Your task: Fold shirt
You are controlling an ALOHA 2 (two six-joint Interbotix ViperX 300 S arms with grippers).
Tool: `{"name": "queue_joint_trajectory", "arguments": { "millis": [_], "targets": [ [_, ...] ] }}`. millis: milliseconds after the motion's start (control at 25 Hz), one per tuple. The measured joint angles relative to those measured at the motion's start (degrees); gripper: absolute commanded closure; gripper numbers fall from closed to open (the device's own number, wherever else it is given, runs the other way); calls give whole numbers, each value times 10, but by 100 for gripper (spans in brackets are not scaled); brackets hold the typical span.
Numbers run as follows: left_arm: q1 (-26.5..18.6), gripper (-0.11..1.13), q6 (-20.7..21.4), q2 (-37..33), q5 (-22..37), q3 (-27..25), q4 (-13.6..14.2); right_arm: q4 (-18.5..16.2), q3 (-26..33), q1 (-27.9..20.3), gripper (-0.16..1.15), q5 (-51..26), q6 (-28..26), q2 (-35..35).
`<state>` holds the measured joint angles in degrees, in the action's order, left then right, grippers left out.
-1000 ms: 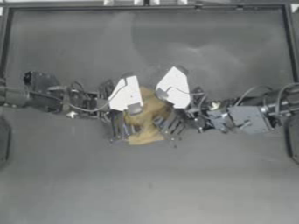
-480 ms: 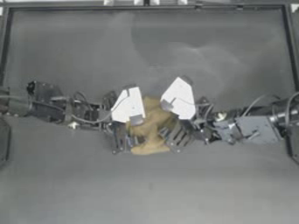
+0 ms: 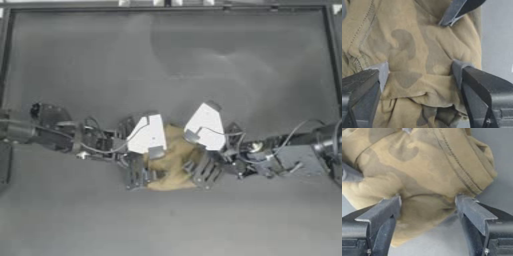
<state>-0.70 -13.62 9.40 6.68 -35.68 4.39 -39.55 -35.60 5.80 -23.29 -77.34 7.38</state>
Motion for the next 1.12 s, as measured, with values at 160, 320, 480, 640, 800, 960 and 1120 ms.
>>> {"name": "queue_joint_trajectory", "arguments": {
  "millis": [160, 320, 480, 640, 800, 960, 1120],
  "targets": [
    [-1, 0, 3, -11, 11, -4, 0, -9, -1, 1, 4, 1, 1, -6],
    [-11, 0, 4, -27, 21, -5, 11, -33, -1, 2, 4, 0, -11, -25],
    [-25, 0, 5, -49, 25, -6, 31, -58, -5, 3, 4, -1, -14, -54],
    [-39, 0, 8, -69, 19, -6, 44, -84, -17, 1, 4, 0, -23, -80],
    [-53, 0, 9, -86, -4, -7, 52, -131, -27, 0, 4, 8, -58, -101],
    [-64, 0, 9, -98, -33, -7, 60, -207, -43, -1, 4, 22, -130, -126],
    [-68, 0, 12, -102, -65, -11, 63, -308, -69, -1, 4, 33, -234, -154]
  ]
}}
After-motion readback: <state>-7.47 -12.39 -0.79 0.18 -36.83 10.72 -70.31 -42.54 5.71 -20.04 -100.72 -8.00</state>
